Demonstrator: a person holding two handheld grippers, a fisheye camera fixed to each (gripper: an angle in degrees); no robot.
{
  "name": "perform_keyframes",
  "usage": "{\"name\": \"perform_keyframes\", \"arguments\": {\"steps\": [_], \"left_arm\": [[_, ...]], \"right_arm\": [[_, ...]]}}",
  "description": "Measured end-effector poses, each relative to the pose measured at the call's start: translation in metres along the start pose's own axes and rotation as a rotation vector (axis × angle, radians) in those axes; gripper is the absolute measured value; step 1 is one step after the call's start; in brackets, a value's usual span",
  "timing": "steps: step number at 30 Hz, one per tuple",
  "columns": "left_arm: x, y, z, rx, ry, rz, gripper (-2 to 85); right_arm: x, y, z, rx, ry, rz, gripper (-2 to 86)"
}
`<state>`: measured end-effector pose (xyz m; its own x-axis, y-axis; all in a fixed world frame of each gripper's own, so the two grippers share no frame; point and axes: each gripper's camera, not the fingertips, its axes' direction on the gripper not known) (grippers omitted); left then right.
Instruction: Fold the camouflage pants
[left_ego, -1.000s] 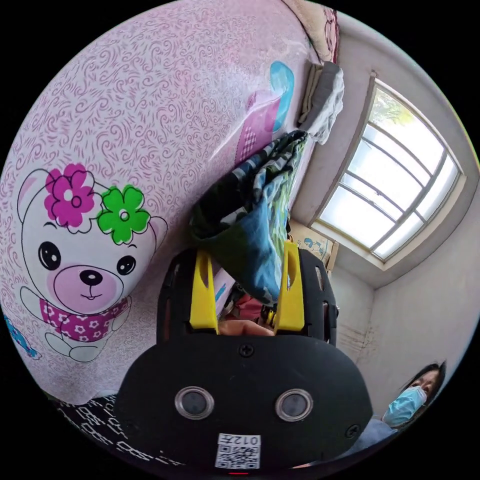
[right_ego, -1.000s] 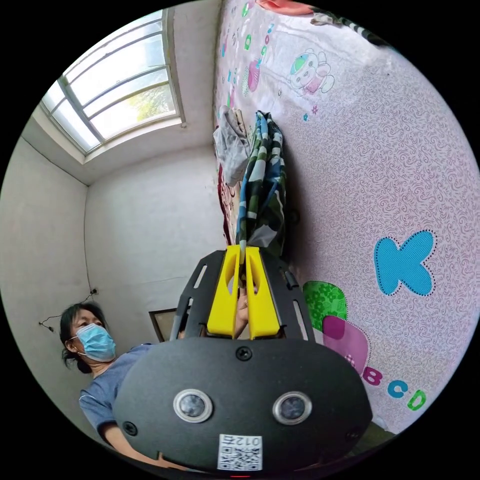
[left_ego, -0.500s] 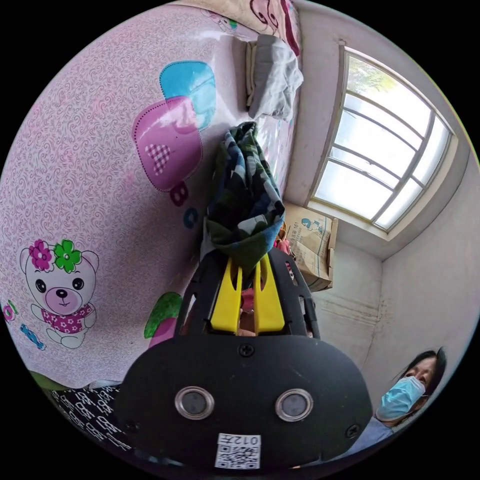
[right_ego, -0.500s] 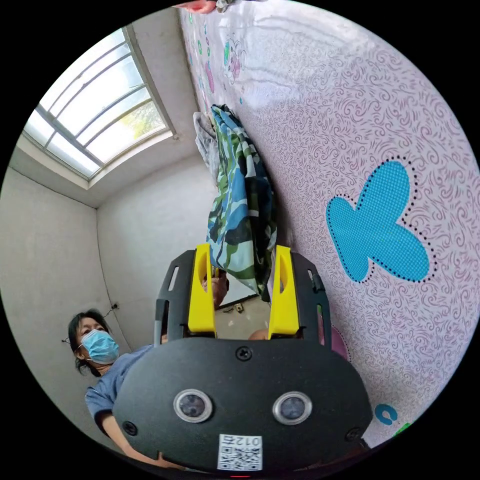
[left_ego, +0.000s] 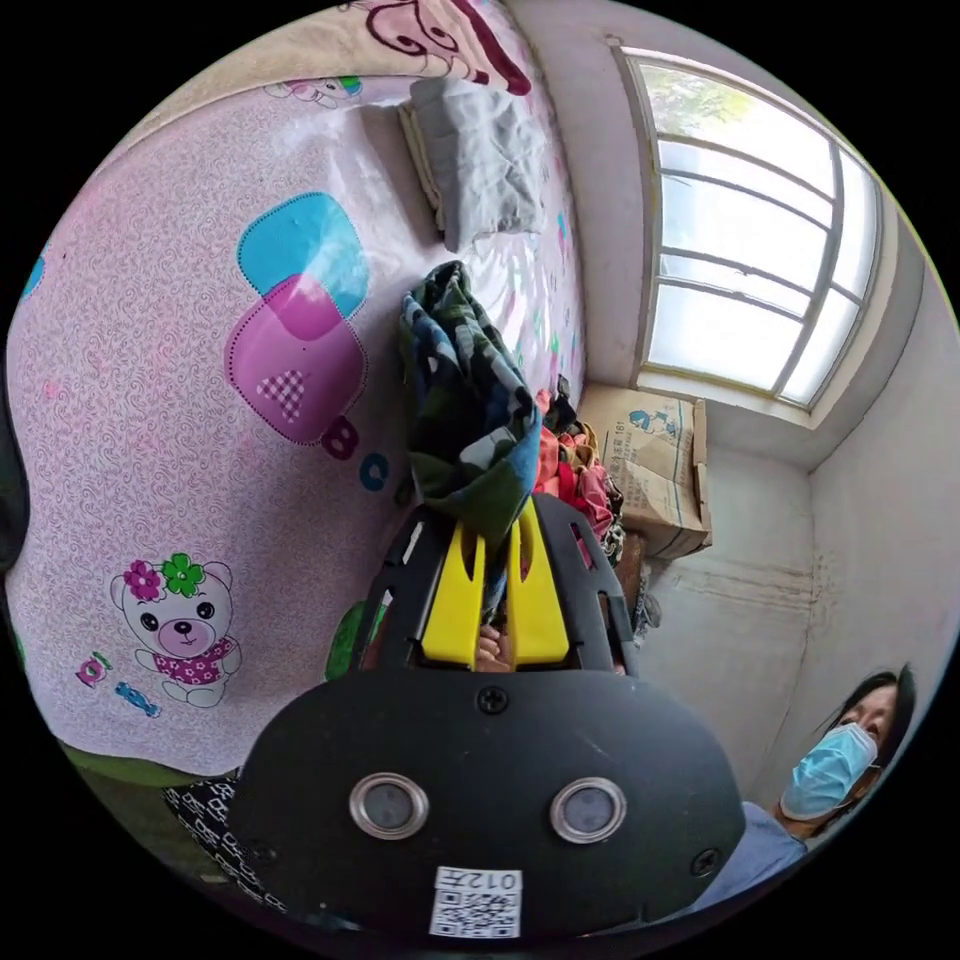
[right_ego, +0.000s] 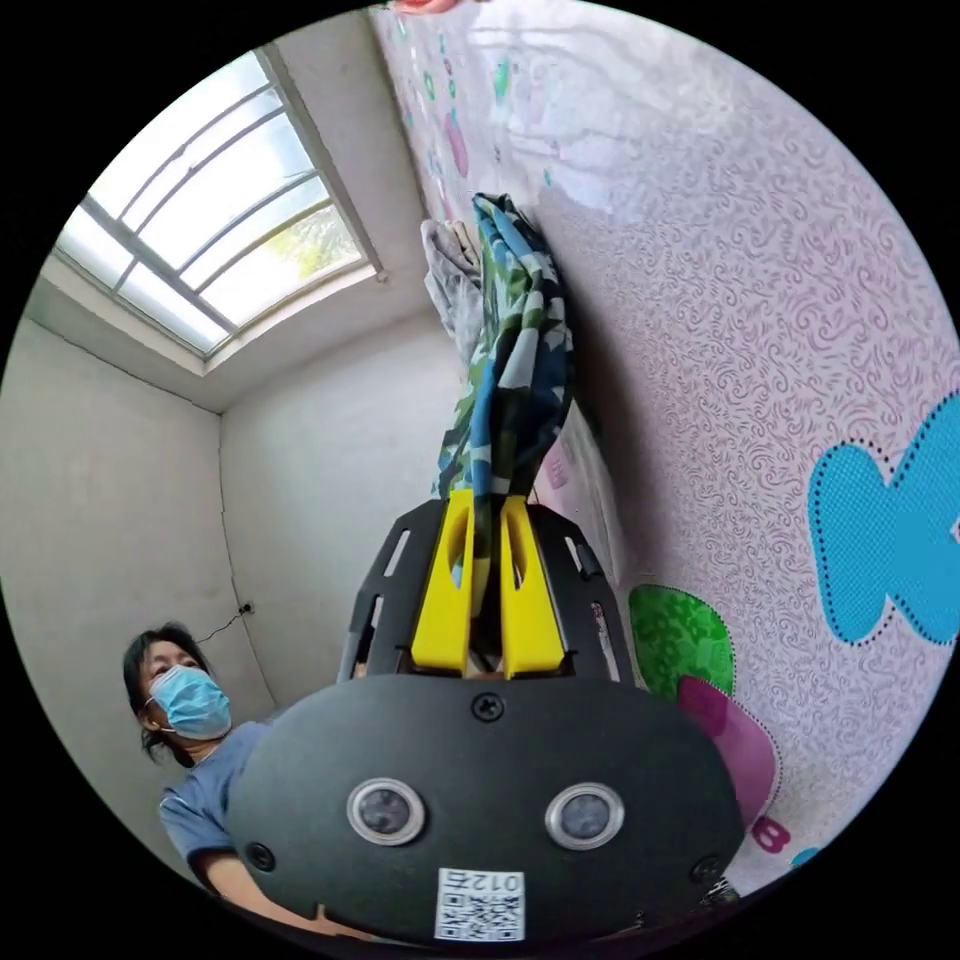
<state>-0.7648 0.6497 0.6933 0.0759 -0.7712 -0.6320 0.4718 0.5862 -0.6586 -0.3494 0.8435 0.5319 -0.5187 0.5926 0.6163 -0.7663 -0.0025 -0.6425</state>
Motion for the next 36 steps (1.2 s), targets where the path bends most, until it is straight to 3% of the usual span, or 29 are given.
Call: {"name": "perform_keyframes", "arguments": {"steps": [6, 12, 17, 21, 27, 32, 36], "left_arm": [[0.09, -0.039, -0.027, 0.023, 0.066, 0.199, 6.6], [0.195, -0.154, -0.045, 0.058, 0.074, 0.323, 7.1], [0.301, -0.276, -0.062, 0.089, 0.037, 0.449, 7.2], [0.342, -0.325, -0.076, 0.127, -0.001, 0.533, 7.2], [0.256, -0.385, -0.069, 0.099, -0.081, 0.437, 6.7], [0.078, -0.415, -0.031, 0.037, -0.185, 0.078, 6.0], [0.033, -0.406, -0.022, 0.099, -0.037, 0.063, 5.4]], "right_arm": [[-0.129, -0.06, 0.049, -0.048, 0.047, -0.253, 0.9], [-0.237, -0.188, 0.141, -0.079, 0.101, -0.393, 0.6], [-0.325, -0.29, 0.225, 0.008, 0.084, -0.525, 0.5], [-0.342, -0.331, 0.276, 0.045, 0.084, -0.57, 0.6], [-0.222, -0.382, 0.365, 0.042, 0.118, -0.463, 1.4], [-0.048, -0.409, 0.439, 0.069, 0.303, -0.165, 2.3], [-0.026, -0.408, 0.466, 0.089, 0.303, -0.17, 3.2]]}}
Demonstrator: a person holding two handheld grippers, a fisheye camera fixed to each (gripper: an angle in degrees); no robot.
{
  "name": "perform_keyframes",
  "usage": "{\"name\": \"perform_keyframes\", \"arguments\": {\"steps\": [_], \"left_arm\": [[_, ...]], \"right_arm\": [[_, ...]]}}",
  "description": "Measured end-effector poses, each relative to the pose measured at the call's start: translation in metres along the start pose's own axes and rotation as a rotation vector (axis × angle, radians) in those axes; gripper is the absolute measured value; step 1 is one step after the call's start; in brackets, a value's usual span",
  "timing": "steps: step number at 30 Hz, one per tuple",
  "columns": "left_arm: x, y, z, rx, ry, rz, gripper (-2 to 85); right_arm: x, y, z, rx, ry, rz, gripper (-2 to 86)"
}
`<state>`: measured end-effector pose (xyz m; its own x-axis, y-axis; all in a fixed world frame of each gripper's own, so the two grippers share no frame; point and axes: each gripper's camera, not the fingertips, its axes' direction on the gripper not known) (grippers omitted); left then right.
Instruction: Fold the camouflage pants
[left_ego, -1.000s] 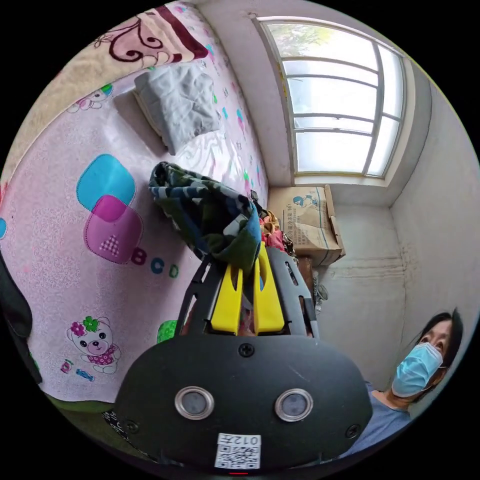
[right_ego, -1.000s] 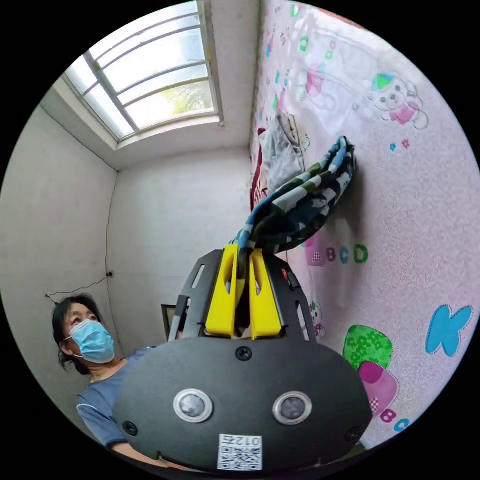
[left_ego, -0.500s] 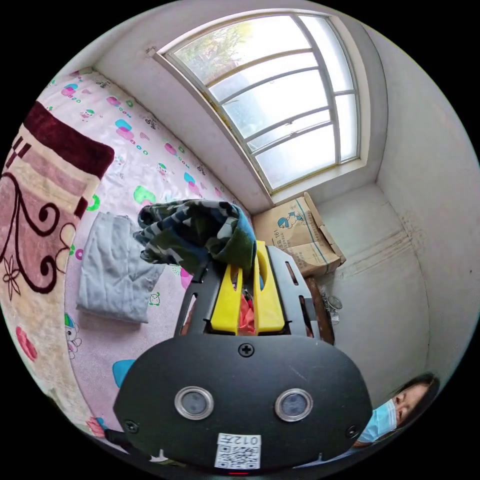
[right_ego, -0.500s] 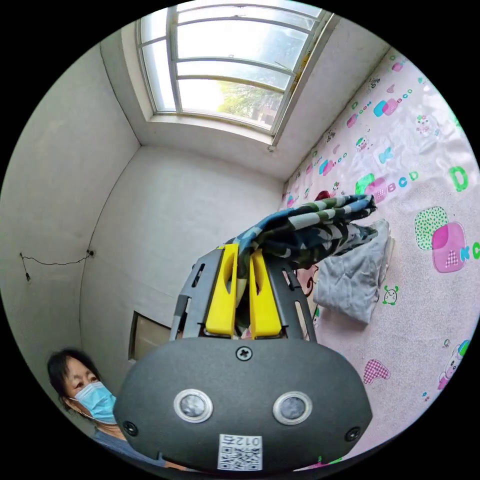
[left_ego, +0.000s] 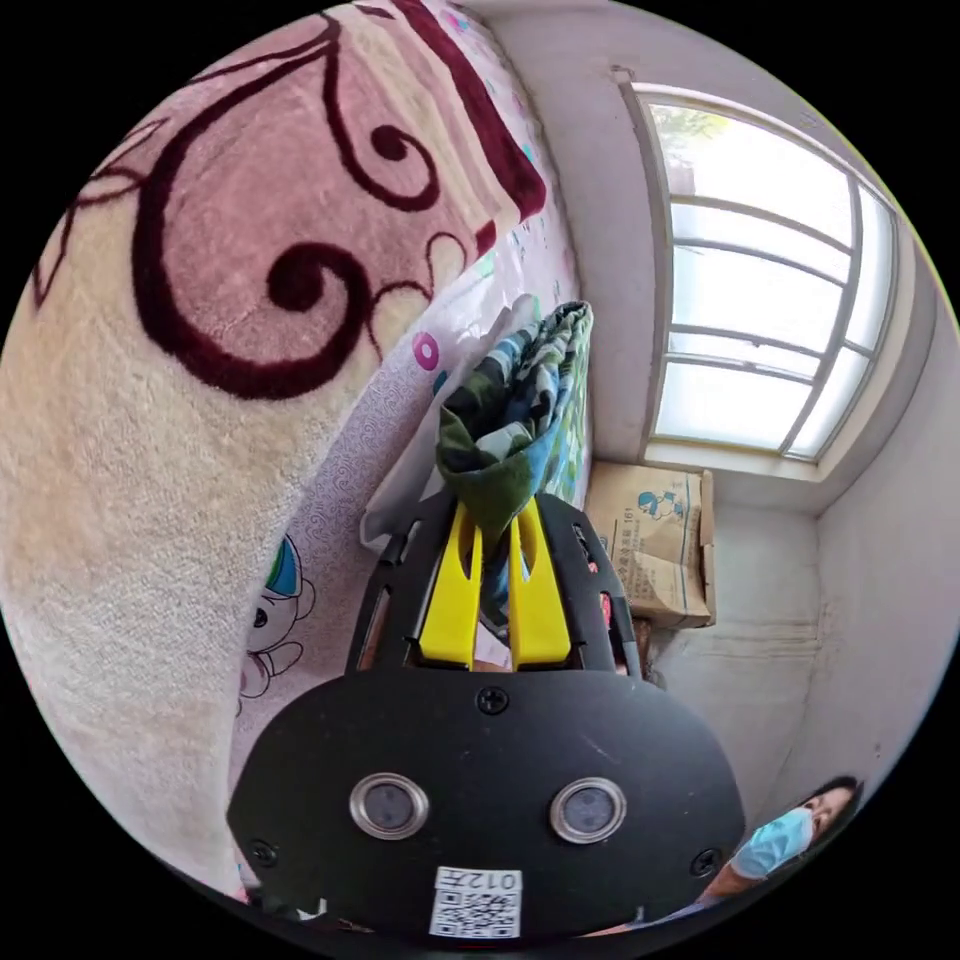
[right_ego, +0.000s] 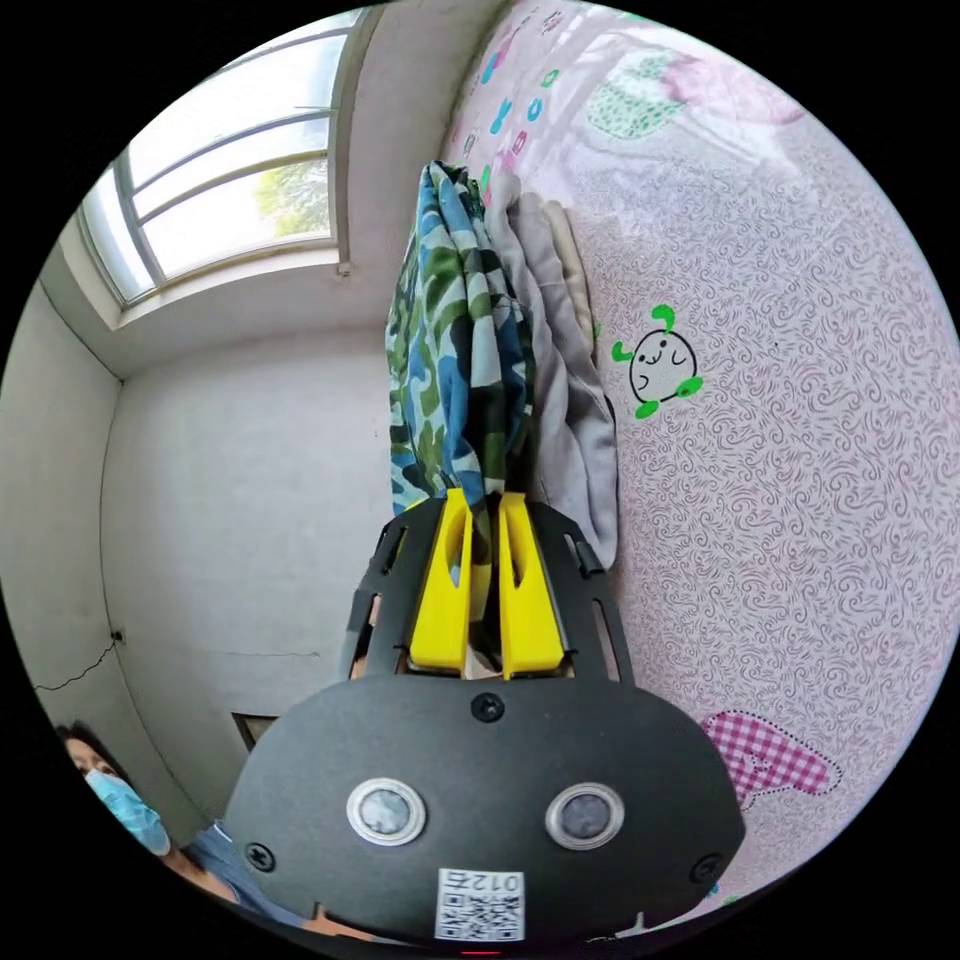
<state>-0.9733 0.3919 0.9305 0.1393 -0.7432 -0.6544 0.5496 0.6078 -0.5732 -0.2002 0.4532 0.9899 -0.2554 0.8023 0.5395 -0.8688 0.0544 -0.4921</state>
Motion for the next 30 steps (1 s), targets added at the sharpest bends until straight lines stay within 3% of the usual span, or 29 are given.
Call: {"name": "perform_keyframes", "arguments": {"steps": [2, 6, 9, 11, 14, 18, 21, 26, 30], "left_arm": [[0.003, 0.009, 0.0, 0.0, 0.0, 0.105, 4.9], [-0.003, 0.038, -0.021, 0.124, 0.026, 0.119, 3.4], [0.031, 0.078, -0.048, 0.342, -0.218, 0.235, 1.9], [0.087, 0.1, -0.048, 0.442, -0.391, 0.443, 1.1], [0.154, 0.1, -0.001, 0.343, -0.526, 0.689, 0.6], [0.178, 0.083, 0.077, 0.153, -0.633, 0.716, 0.2], [0.153, 0.078, 0.127, 0.06, -0.865, 0.61, 0.0], [0.149, 0.103, 0.173, -0.001, -0.984, 0.62, -0.1], [0.161, 0.12, 0.191, -0.008, -1.061, 0.57, -0.1]], "right_arm": [[-0.011, -0.003, 0.011, -0.006, -0.012, -0.049, 4.0], [-0.043, -0.007, 0.023, -0.037, 0.027, -0.124, 5.7], [-0.074, -0.003, 0.018, -0.021, 0.127, -0.153, 5.6], [-0.11, 0.01, -0.002, 0.119, 0.25, -0.224, 3.3], [-0.188, 0.029, 0.026, 0.138, 0.29, -0.511, 1.1], [-0.257, 0.042, 0.114, -0.021, 0.309, -0.713, 0.2], [-0.275, 0.05, 0.172, -0.041, 0.547, -0.719, 0.0], [-0.329, 0.074, 0.258, -0.17, 0.939, -0.93, -0.1], [-0.379, 0.074, 0.301, -0.27, 1.114, -0.925, 0.0]]}}
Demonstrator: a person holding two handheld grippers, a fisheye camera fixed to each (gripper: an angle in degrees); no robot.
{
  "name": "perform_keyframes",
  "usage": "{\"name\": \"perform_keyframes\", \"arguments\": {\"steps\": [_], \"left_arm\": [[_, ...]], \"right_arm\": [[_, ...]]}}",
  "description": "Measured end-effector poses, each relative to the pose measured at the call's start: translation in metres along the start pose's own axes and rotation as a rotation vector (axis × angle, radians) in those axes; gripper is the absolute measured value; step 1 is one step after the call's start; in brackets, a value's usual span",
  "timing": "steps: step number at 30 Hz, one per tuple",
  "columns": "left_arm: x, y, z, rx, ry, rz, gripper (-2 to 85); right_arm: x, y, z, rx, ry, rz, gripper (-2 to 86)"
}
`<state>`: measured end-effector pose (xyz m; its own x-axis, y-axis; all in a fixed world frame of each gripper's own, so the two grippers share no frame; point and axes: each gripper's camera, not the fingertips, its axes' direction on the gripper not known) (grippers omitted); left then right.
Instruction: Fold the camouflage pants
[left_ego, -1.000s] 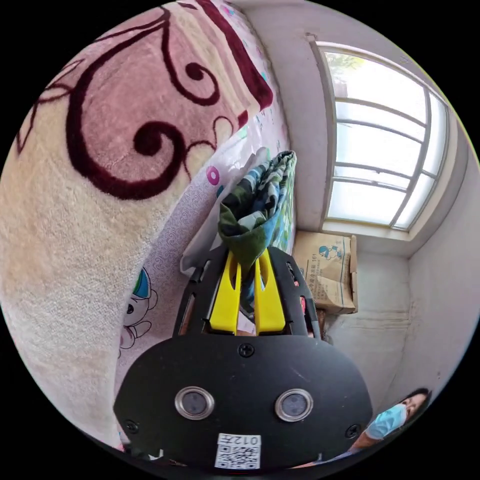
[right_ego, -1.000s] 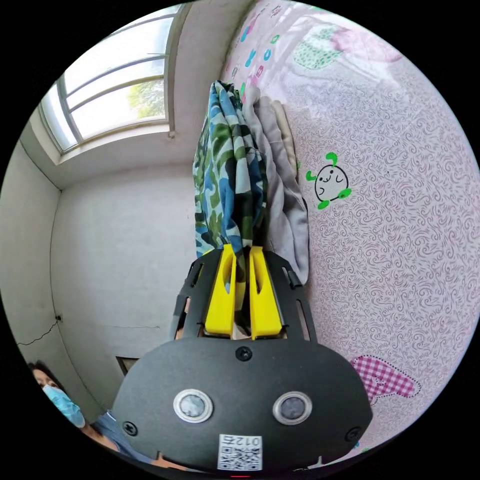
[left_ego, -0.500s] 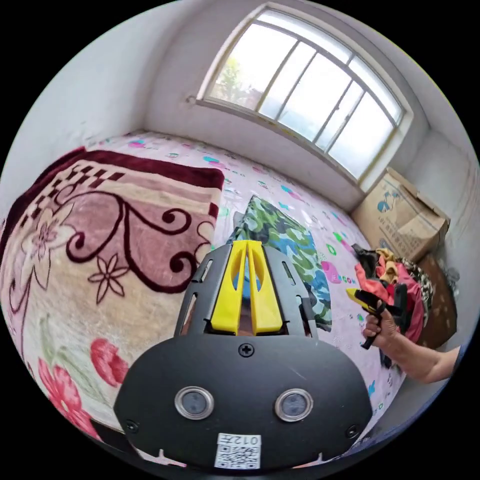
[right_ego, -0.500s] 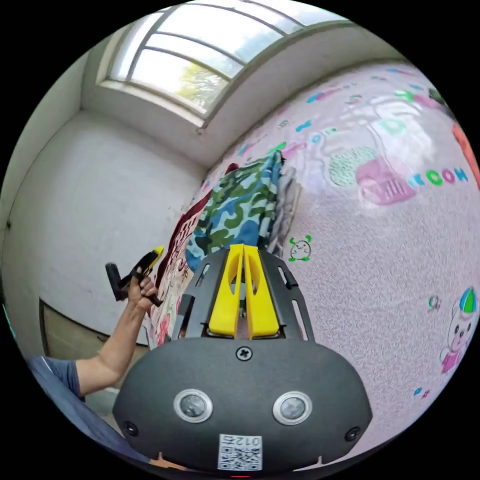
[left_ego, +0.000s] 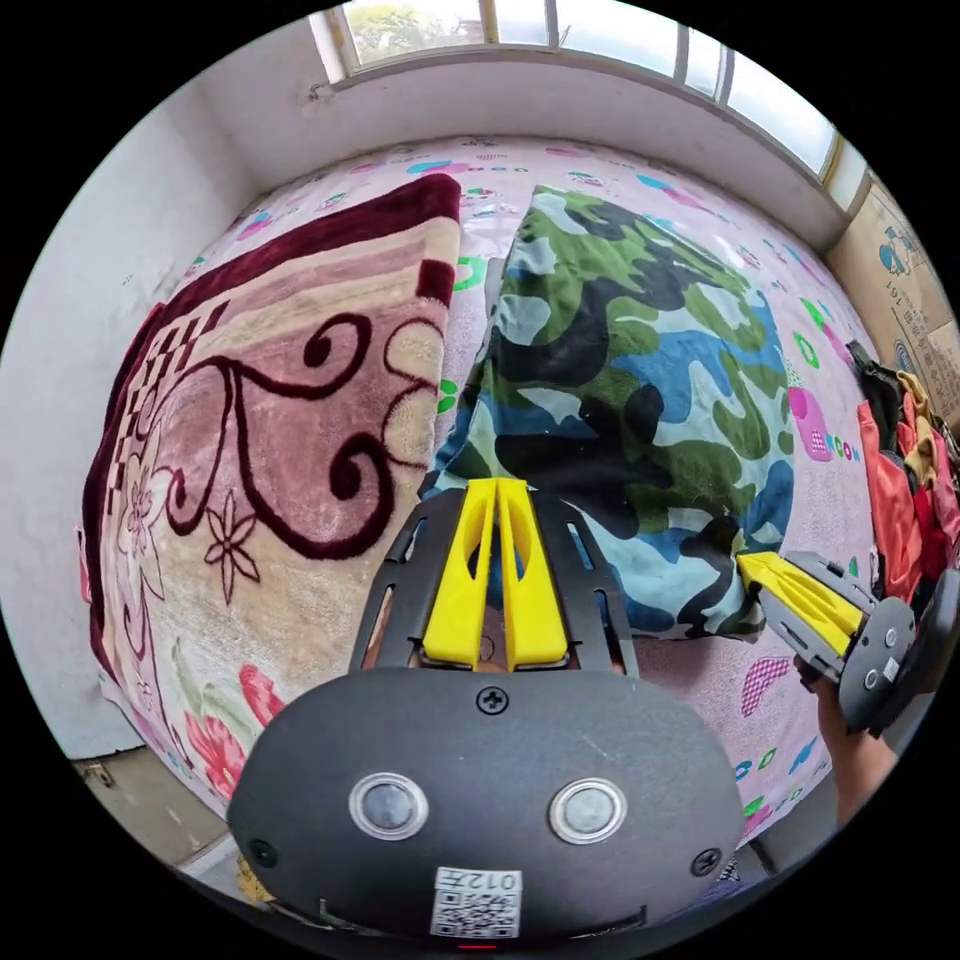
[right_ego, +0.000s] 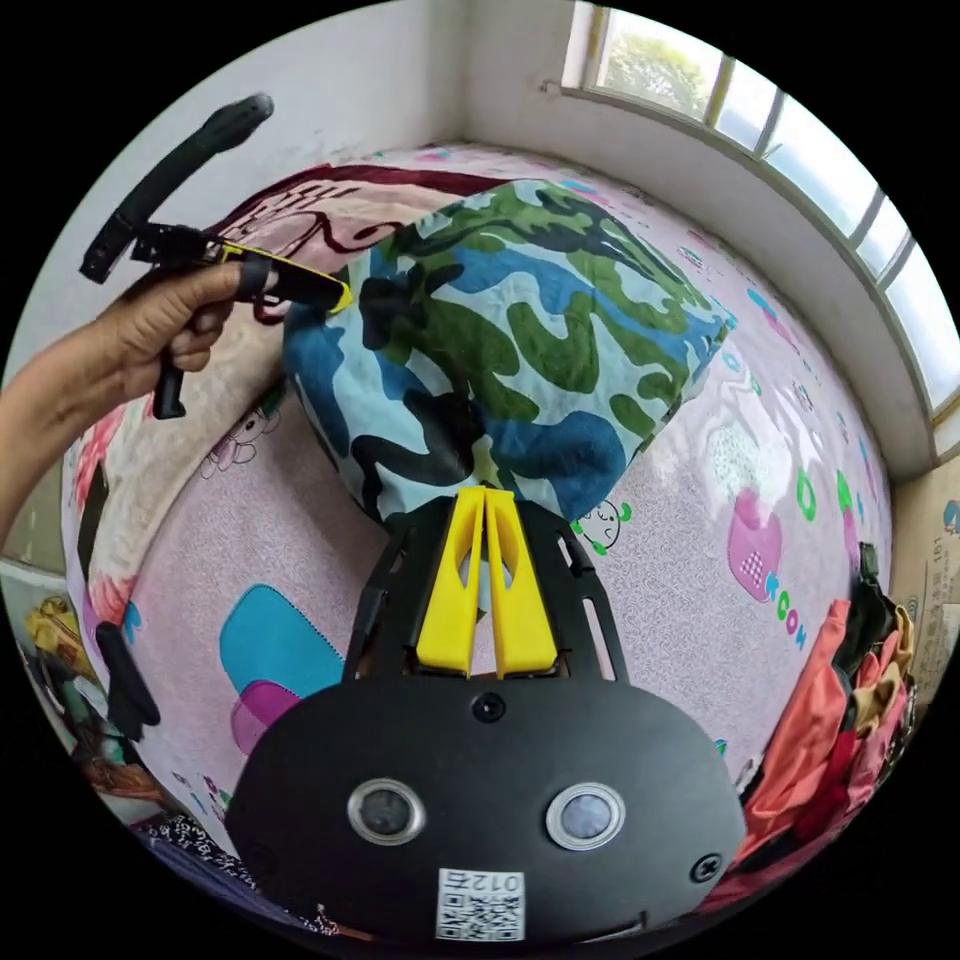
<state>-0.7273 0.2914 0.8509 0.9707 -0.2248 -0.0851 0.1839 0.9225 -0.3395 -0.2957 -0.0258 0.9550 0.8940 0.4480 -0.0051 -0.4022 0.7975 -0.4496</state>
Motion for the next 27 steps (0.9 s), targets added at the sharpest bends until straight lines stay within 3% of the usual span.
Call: {"name": "perform_keyframes", "arguments": {"steps": [4, 8, 12, 16, 20, 27], "left_arm": [[0.011, 0.044, -0.052, 0.225, 0.099, -0.096, -0.2], [0.041, 0.142, -0.134, 0.563, 0.291, -0.014, 0.0], [0.09, 0.257, -0.181, 0.739, 0.331, 0.056, 0.1], [0.165, 0.355, -0.17, 0.596, 0.583, 0.124, 0.3], [0.259, 0.434, -0.149, 0.352, 0.878, 0.289, 0.0], [0.374, 0.51, -0.161, 0.239, 0.894, 0.473, 0.2]], "right_arm": [[0.008, -0.008, -0.09, 0.084, -0.057, 0.121, 0.1], [-0.023, 0.074, -0.226, 0.395, 0.23, 0.026, 0.5], [-0.034, 0.179, -0.314, 0.503, 0.365, 0.105, 2.6], [-0.015, 0.292, -0.372, 0.322, 0.31, 0.346, 3.1], [-0.014, 0.385, -0.439, 0.275, 0.406, 0.479, 0.6], [0.06, 0.439, -0.543, 0.343, 0.691, 0.445, -0.1]]}}
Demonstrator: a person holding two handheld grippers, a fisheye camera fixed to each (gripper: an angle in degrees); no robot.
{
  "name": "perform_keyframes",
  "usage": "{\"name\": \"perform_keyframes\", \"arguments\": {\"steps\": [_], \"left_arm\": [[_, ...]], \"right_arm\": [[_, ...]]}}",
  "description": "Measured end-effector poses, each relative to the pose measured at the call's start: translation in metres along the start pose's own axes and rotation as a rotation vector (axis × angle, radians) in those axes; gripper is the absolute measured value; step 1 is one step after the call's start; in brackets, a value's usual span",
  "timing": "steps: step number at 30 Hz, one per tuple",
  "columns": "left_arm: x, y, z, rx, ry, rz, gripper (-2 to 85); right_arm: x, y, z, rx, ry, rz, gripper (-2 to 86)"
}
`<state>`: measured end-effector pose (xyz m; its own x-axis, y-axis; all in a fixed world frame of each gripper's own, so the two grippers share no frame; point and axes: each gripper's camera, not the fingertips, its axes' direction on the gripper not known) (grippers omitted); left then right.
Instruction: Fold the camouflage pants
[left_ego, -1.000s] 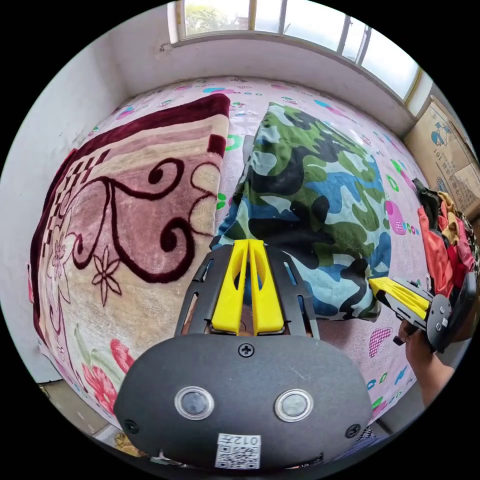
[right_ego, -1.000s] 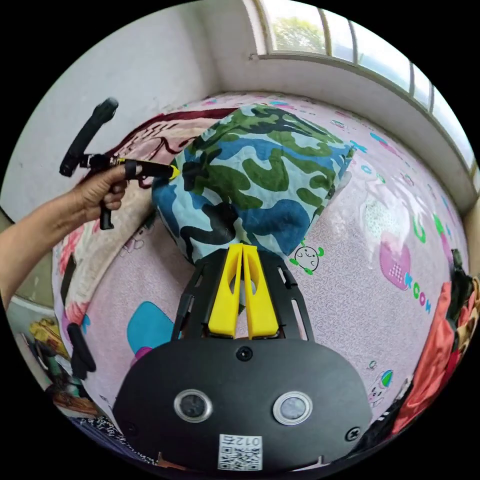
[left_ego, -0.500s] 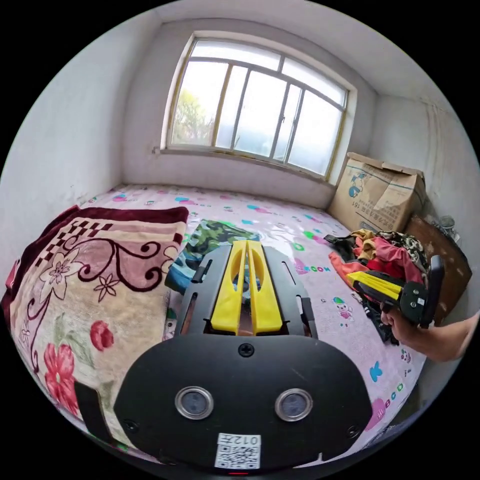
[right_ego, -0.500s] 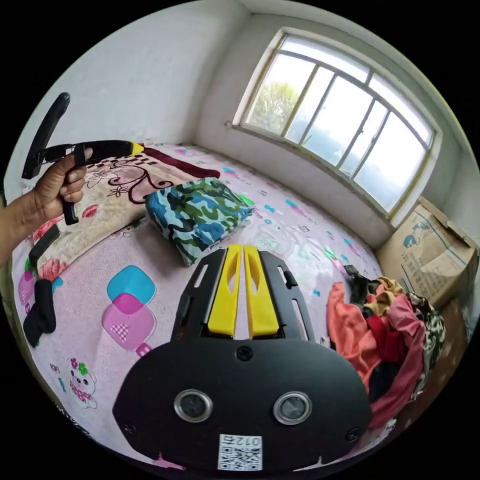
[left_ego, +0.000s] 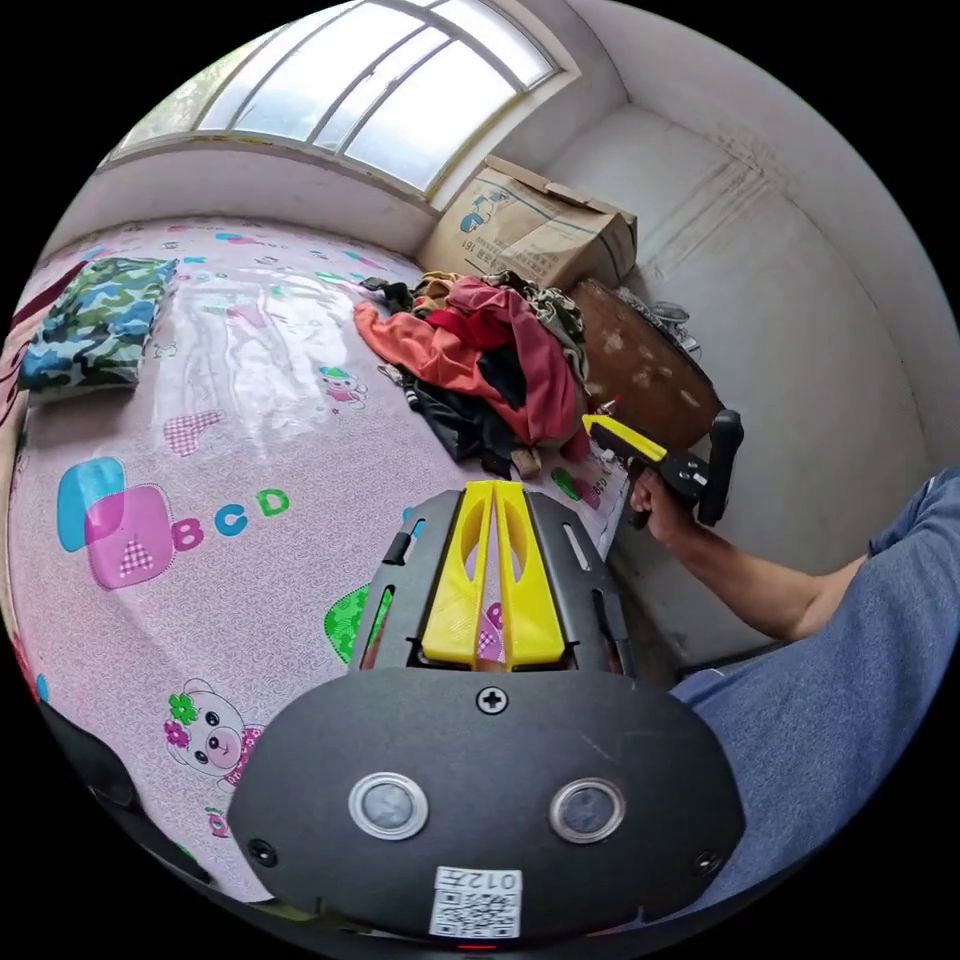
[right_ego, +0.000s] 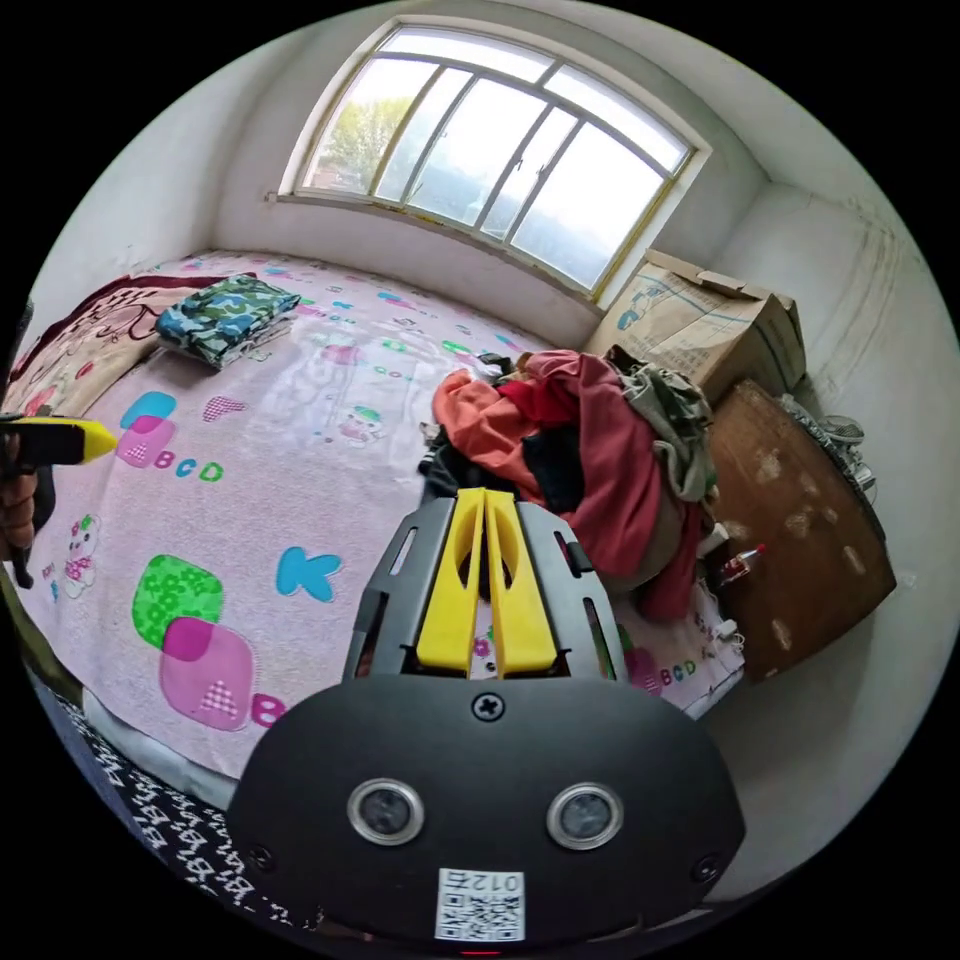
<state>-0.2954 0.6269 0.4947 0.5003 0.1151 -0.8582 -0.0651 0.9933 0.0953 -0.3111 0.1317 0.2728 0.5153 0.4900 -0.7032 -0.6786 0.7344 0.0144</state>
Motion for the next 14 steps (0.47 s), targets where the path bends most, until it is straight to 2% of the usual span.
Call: {"name": "perform_keyframes", "arguments": {"steps": [4, 8, 14], "left_arm": [[0.046, -0.01, 0.045, -0.018, -0.107, 0.003, 0.3], [0.103, -0.024, 0.106, 0.006, -0.193, -0.033, 0.3], [0.182, -0.055, 0.204, -0.041, -0.21, 0.029, 0.3]], "right_arm": [[0.121, -0.052, 0.018, 0.101, 0.074, 0.031, 0.1], [0.218, -0.099, 0.057, 0.134, 0.097, -0.038, 0.6], [0.284, -0.176, 0.111, 0.174, 0.13, -0.183, 2.5]]}}
